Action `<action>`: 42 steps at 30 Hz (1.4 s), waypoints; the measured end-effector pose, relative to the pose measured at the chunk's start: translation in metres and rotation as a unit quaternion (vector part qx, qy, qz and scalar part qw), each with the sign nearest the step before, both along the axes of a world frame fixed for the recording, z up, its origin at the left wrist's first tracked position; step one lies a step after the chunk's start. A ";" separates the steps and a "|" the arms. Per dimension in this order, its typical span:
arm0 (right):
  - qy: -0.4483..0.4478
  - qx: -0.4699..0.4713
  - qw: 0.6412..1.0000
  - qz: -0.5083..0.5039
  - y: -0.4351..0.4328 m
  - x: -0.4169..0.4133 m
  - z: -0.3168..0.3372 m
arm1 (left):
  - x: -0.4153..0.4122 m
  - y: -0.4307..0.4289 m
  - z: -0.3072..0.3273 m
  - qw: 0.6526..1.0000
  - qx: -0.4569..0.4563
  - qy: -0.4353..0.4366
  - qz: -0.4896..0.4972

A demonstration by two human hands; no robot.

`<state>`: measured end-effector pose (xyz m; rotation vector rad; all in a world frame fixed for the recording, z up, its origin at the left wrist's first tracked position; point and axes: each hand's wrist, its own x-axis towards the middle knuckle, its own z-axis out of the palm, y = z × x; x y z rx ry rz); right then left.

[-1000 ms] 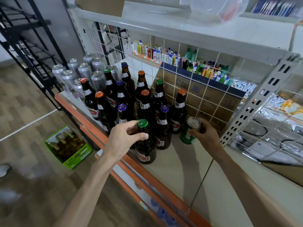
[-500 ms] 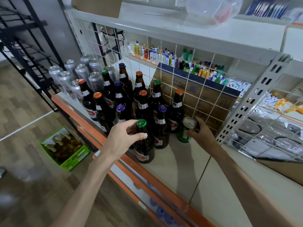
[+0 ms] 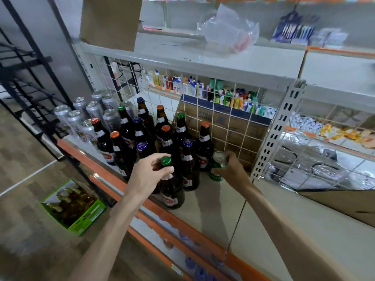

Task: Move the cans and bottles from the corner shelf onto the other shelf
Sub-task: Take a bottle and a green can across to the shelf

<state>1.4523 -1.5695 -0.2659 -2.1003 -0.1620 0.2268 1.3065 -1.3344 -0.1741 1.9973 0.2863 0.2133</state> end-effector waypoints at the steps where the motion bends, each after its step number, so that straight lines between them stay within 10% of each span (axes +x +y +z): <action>1: -0.007 -0.002 1.000 -0.001 0.005 0.004 -0.004 | 0.000 0.001 -0.001 1.000 0.010 -0.002 0.000; 36: -0.036 0.009 0.996 -0.079 -0.031 -0.013 -0.003 | 0.002 0.009 -0.001 0.998 0.055 0.002 -0.014; 42: -0.096 -0.021 0.981 -0.165 -0.124 -0.096 0.004 | -0.004 -0.071 0.033 0.983 0.099 -0.152 0.000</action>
